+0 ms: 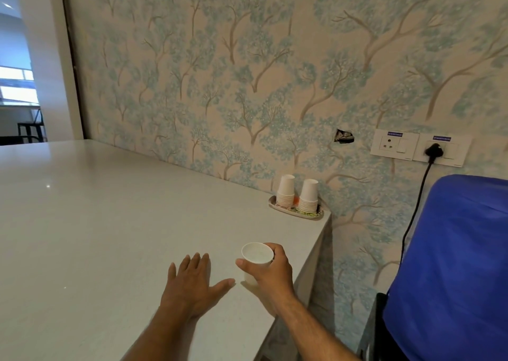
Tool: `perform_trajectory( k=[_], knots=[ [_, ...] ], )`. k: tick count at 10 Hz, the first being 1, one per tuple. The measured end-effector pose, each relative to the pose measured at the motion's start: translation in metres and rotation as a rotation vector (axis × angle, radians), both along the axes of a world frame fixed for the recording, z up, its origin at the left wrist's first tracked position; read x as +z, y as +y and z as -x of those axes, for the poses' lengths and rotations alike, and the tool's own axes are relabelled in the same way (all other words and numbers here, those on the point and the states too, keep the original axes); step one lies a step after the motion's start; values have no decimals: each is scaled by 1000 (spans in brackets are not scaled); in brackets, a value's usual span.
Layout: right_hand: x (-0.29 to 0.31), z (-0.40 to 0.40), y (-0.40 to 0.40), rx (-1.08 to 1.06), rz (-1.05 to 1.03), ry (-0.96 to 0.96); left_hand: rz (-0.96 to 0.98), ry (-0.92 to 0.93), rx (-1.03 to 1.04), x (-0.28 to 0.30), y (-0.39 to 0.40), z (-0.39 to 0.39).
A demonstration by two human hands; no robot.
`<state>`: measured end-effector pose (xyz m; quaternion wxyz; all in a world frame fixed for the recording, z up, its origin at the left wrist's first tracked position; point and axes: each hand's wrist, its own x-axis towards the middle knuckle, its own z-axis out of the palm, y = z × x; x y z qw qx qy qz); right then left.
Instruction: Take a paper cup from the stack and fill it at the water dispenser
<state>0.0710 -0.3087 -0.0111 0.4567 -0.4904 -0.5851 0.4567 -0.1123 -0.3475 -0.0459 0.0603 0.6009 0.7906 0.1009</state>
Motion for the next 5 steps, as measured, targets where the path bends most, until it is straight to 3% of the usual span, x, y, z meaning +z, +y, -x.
perform_trajectory(
  k=[4, 5],
  knots=[
    [5, -10, -1, 133, 31, 44, -8, 37, -19, 0, -1, 0],
    [6, -16, -5, 53, -57, 6, -31, 8, -4, 4, -1, -1]
  ],
)
